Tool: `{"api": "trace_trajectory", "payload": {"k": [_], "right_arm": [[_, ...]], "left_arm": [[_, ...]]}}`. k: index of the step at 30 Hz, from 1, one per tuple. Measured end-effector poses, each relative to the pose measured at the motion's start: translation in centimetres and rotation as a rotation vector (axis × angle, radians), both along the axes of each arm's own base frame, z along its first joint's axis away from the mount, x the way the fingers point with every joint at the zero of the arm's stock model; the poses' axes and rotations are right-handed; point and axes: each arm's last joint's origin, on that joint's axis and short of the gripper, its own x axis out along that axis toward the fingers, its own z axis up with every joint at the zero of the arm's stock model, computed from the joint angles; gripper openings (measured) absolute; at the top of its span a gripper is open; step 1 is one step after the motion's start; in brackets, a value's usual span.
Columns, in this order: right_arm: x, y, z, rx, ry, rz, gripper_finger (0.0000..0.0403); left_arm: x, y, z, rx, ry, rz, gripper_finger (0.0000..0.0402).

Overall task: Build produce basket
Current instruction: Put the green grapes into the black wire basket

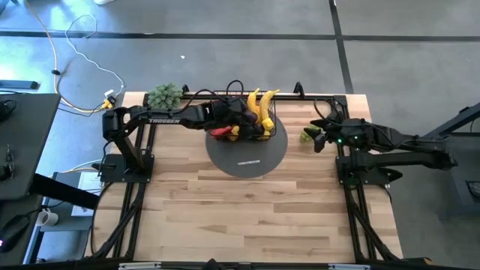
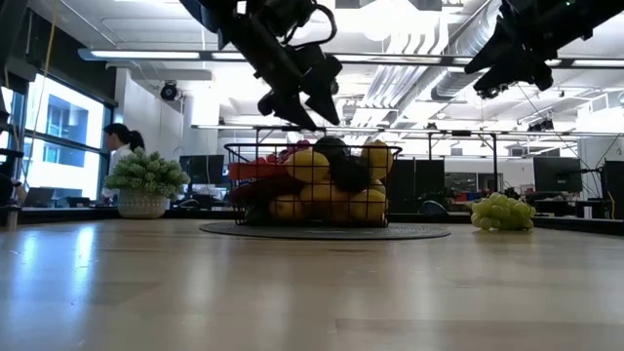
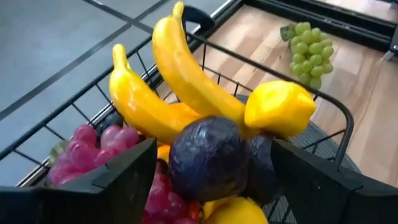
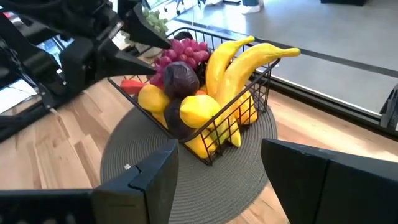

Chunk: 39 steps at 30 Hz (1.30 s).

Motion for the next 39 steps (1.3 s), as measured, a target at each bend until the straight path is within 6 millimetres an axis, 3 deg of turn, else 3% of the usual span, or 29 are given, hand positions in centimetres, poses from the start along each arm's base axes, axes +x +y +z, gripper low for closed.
{"api": "trace_trajectory", "payload": {"k": [5, 10, 20, 30, 39], "right_arm": [[0.7, -0.1, 0.2, 0.003, 0.027, 0.0, 0.0215], [1.5, -0.4, 0.9, -0.048, 0.077, 0.016, 0.0247], [2.4, -3.0, 1.9, -0.144, 0.441, 0.023, 0.0264], [3.8, -5.9, -1.0, -0.063, 0.744, 0.185, 0.0264], [5.0, -7.4, -3.6, -0.109, 1.021, 0.392, 0.0264]], "left_arm": [[-0.6, -0.3, 1.2, 0.01, -0.019, -0.004, 0.0303], [-1.8, -0.8, 3.5, 0.031, -0.07, -0.003, 0.0303], [-5.5, -2.2, 7.7, 0.084, -0.068, -0.03, 0.0303], [-9.1, -3.7, 10.4, 0.101, -0.044, -0.056, 0.0303], [-10.1, -4.1, 11.3, 0.108, -0.067, -0.074, 0.0303]]}}
